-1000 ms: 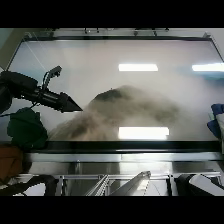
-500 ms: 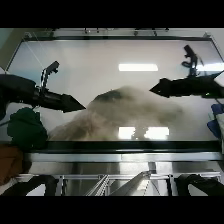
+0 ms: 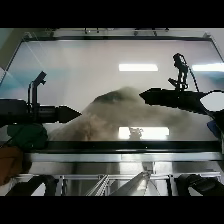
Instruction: Fold the shirts.
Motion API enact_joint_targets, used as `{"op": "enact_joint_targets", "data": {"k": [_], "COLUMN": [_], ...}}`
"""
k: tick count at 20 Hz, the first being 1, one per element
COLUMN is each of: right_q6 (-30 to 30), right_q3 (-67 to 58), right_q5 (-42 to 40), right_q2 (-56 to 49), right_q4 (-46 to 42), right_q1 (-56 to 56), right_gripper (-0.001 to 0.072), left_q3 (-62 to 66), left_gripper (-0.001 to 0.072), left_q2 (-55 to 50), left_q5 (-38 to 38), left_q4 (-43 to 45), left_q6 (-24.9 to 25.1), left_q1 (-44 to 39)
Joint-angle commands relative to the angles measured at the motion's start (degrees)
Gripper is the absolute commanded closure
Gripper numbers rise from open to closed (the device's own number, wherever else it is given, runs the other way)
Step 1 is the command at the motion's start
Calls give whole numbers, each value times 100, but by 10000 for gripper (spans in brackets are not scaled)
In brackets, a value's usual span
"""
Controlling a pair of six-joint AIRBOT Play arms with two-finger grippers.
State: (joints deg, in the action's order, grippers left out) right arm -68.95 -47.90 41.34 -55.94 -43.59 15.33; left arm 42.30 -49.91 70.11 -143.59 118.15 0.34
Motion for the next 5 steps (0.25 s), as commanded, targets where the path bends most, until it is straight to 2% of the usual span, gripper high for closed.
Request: {"op": "enact_joint_targets", "data": {"k": [1, 5], "right_q6": [2, 2], "right_q3": [37, 37], "right_q5": [-15, -15], "right_q2": [22, 20], "right_q4": [35, 35], "right_q1": [31, 31], "right_gripper": [693, 694], "left_q3": [-72, -72], "left_gripper": [683, 684], "left_q2": [251, 376], "left_q5": [-122, -105], "left_q4": [-4, -9], "left_q6": [4, -26], "left_q1": [271, 511]}}
